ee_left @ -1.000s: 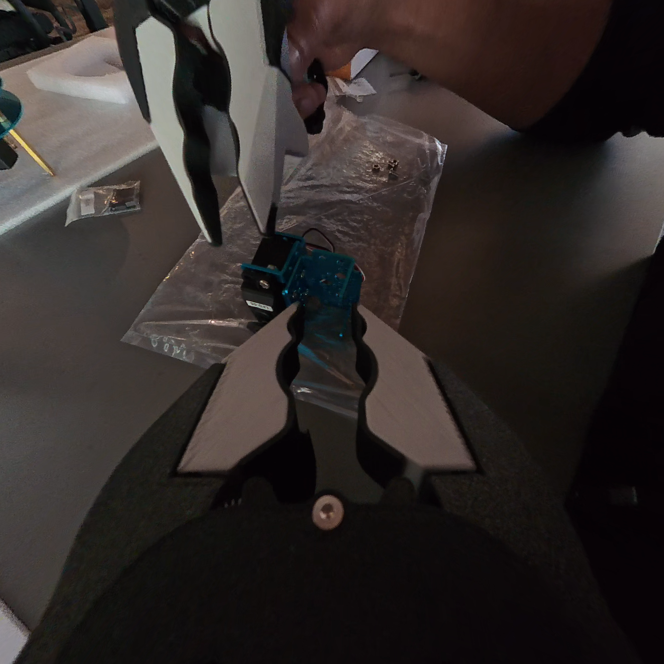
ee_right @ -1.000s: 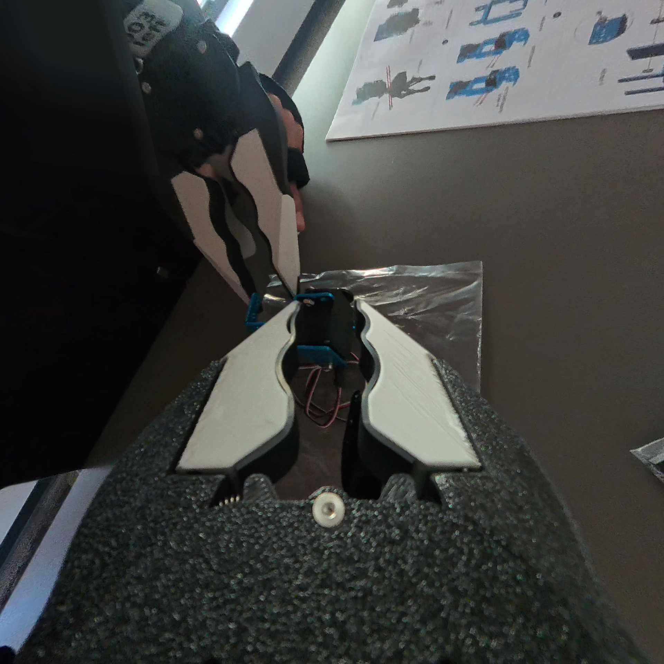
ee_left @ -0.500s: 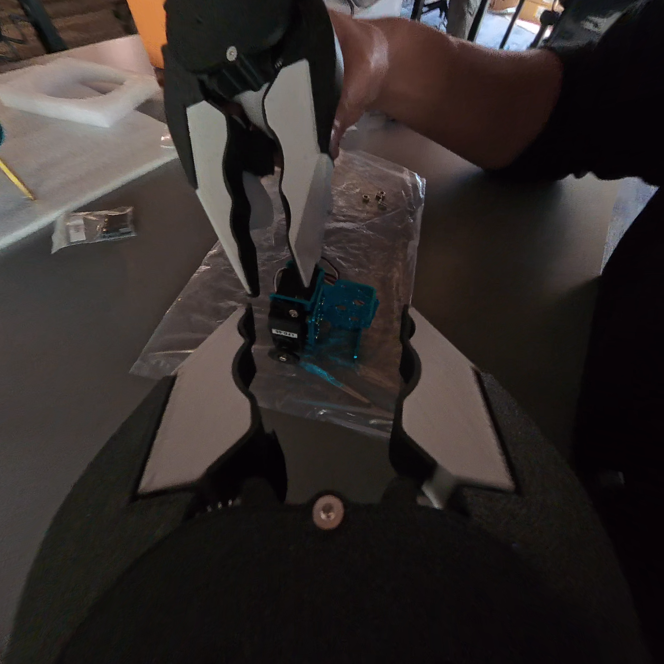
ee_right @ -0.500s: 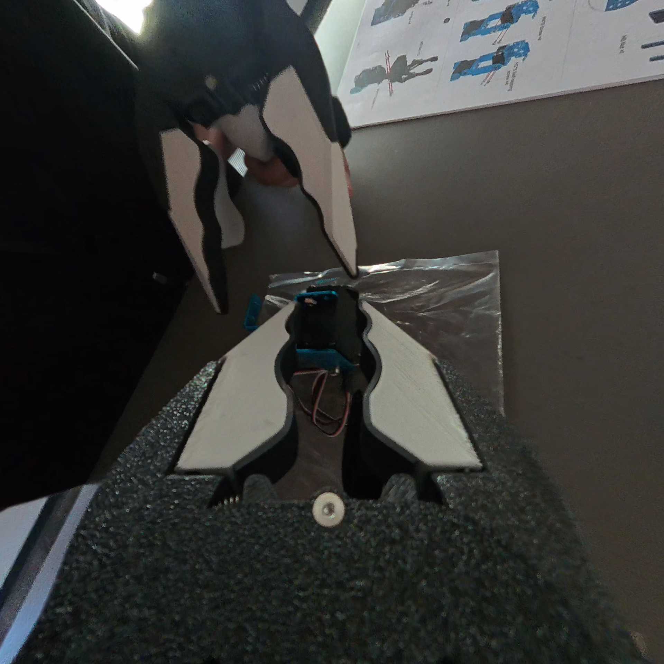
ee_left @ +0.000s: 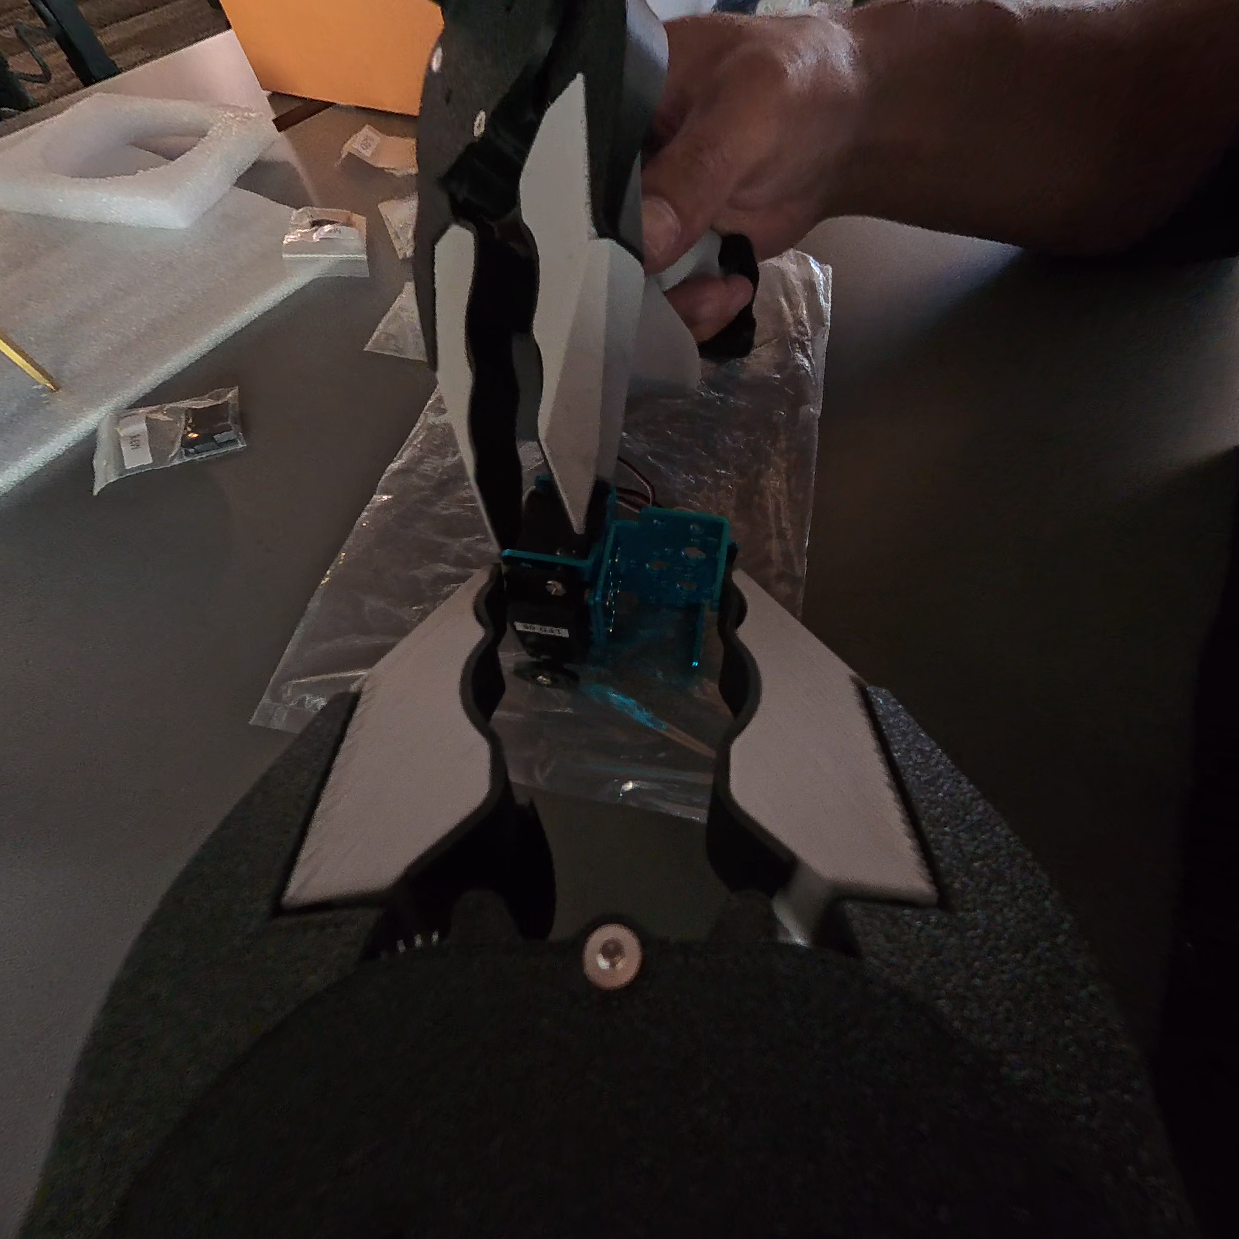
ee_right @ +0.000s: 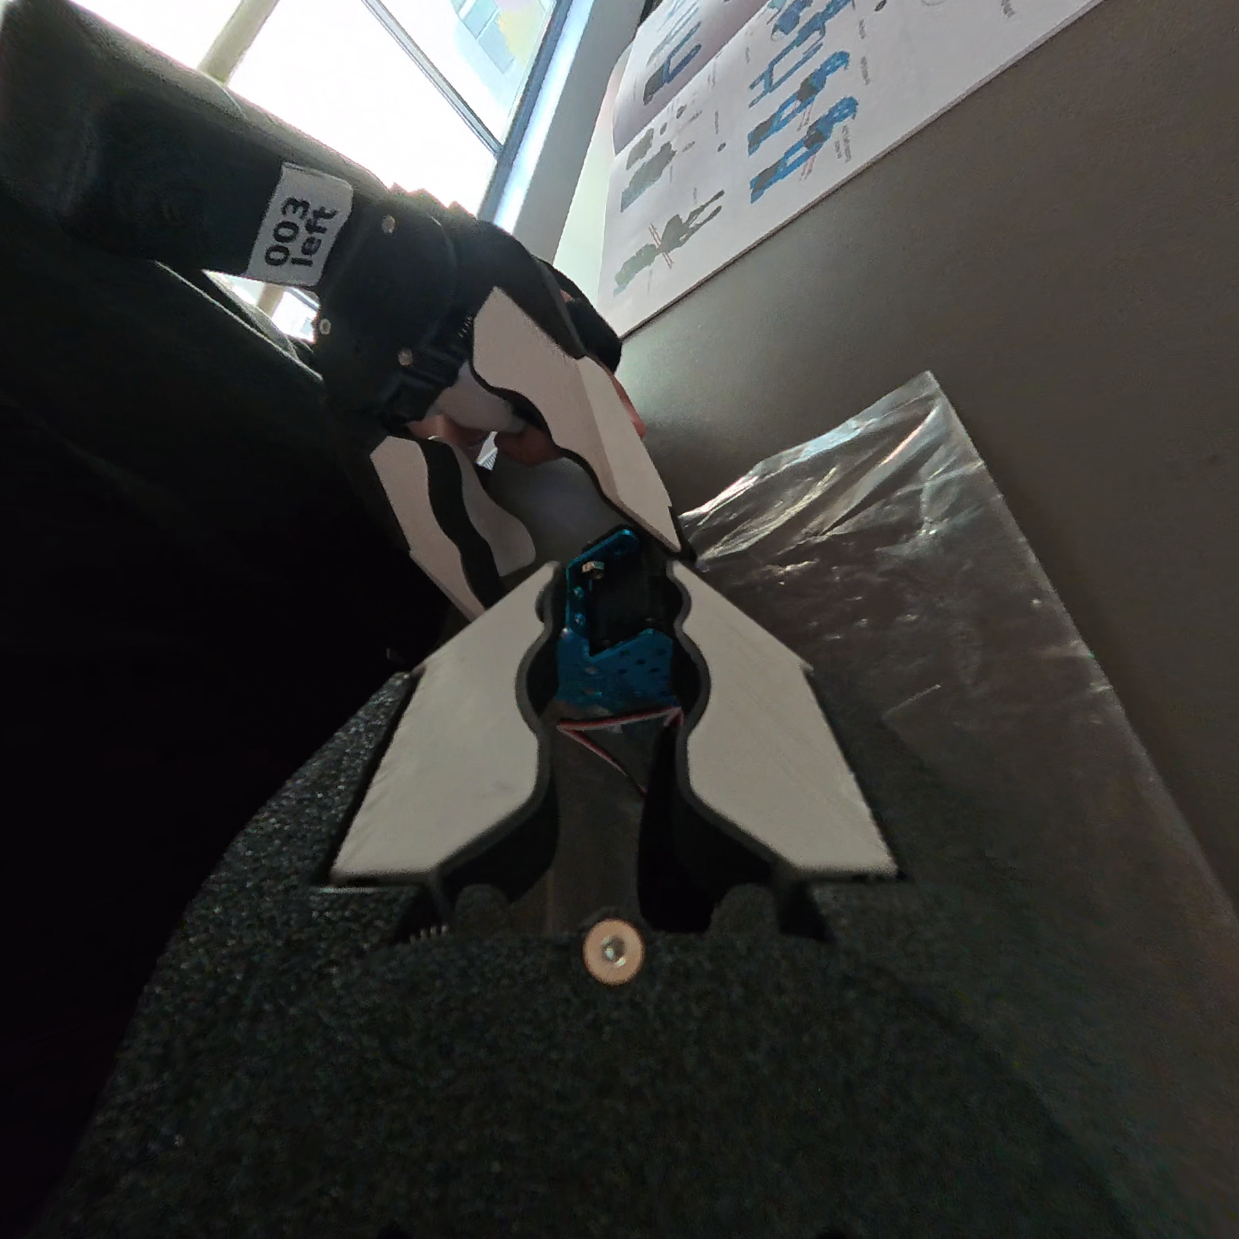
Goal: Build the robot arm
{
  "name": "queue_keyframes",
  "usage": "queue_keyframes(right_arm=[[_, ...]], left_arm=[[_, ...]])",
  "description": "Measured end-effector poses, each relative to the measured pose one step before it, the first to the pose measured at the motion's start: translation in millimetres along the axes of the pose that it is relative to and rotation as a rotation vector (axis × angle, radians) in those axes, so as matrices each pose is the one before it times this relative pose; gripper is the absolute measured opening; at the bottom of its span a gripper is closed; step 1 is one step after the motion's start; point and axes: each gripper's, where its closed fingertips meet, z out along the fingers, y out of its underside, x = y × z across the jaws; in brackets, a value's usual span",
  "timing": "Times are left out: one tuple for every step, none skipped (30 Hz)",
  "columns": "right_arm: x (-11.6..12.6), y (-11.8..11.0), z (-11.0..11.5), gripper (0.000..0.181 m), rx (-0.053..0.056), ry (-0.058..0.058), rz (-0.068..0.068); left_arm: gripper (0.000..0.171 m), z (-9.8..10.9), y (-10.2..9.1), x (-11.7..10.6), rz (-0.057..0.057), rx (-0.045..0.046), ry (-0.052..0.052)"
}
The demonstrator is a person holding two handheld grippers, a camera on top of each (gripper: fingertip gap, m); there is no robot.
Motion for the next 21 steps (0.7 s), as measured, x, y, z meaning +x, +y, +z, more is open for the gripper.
queue_keyframes(right_arm=[[-0.36,-0.31,1.4,0.028,0.0058,-0.003,0.0056],[1.03,0.07,0.22,0.026,-0.0011,0.0051,-0.0014],[0.38,0.2,-0.28,0.026,-0.0024,-0.0006,0.0006],[-0.32,-0.26,-0.12,0.026,-0.001,-0.0046,0.0079],[0.22,0.08,0.11,0.026,-0.0016,0.0005,0.0066],[0.71,0.04,0.12,0.024,0.0,0.0034,0.0017],[0.57,0.02,0.09,0.023,-0.0011,0.0041,0.0006],[0.47,0.07,0.03,0.022,-0.0025,0.0056,-0.002],[0.15,0.06,0.13,0.022,-0.0015,0.0049,-0.0051],[0.01,0.06,0.13,0.022,-0.0021,0.0035,-0.0052],[0.03,0.02,0.04,0.022,-0.0017,0.002,-0.0035],[0.03,-0.03,0.12,0.022,-0.0008,0.0004,0.0009],[-0.01,-0.1,0.01,0.022,0.001,-0.0025,0.006],[-0.12,-0.19,-0.08,0.021,0.002,-0.0054,0.0087],[-0.57,-0.15,-0.15,0.021,0.0031,-0.0091,0.0083],[-0.29,-0.07,-0.15,0.021,0.002,-0.0054,0.0056],[0.02,-0.01,-0.04,0.021,0.0006,-0.002,0.0018],[-0.36,0.08,0.12,0.022,-0.0006,-0.0025,0.0009],[-0.98,0.06,-0.04,0.024,-0.0012,-0.0035,-0.0023],[-0.45,0.11,0.12,0.025,-0.0019,0.0009,-0.0021],[0.3,0.07,0.12,0.024,-0.0019,0.0048,-0.0027]], left_arm=[[0.064,0.03,0.09,-0.01,-0.001,0.00003,0.001],[0.064,0.07,0.03,-0.03,-0.0009,0.0005,0.0009],[0.064,0.07,-0.1,-0.01,-0.0004,0.00057,0.0007],[0.064,0.12,0.04,-0.01,0.0001,0.00002,0.0004],[0.064,-0.04,0.0,0.06,-0.0003,0.00016,0.0009],[0.064,-0.03,-0.04,-0.08,-0.0008,0.00054,0.0012],[0.064,0.11,0.02,0.08,0.0003,0.00026,0.0001],[0.064,-0.03,-0.09,0.02,0.0012,-0.00004,-0.0009],[0.064,0.05,-0.04,-0.02,0.0004,0.00011,-0.0005],[0.064,0.0,0.0,-0.08,0.0003,0.00002,-0.0004],[0.064,0.01,0.0,0.06,0.0008,-0.0001,-0.0008],[0.064,-0.07,0.03,-0.03,0.0003,0.00005,-0.0004],[0.064,0.01,-0.01,0.02,-0.0001,0.00009,0.0001],[0.064,0.07,-0.04,-0.03,0.0,-0.00001,0.0001],[0.064,0.0,0.0,0.07,-0.0003,0.00001,0.0003],[0.064,0.03,-0.02,-0.04,-0.0003,0.00006,0.0005],[0.064,0.0,0.01,0.02,0.0,-0.00004,0.0001],[0.064,-0.03,0.01,0.07,0.0003,0.00002,-0.0004],[0.064,-0.11,0.05,-0.08,0.0001,0.00015,-0.0003],[0.064,0.0,-0.01,-0.01,0.0,0.00006,0.0],[0.064,0.04,-0.01,0.0,0.0004,-0.00011,-0.0004]])
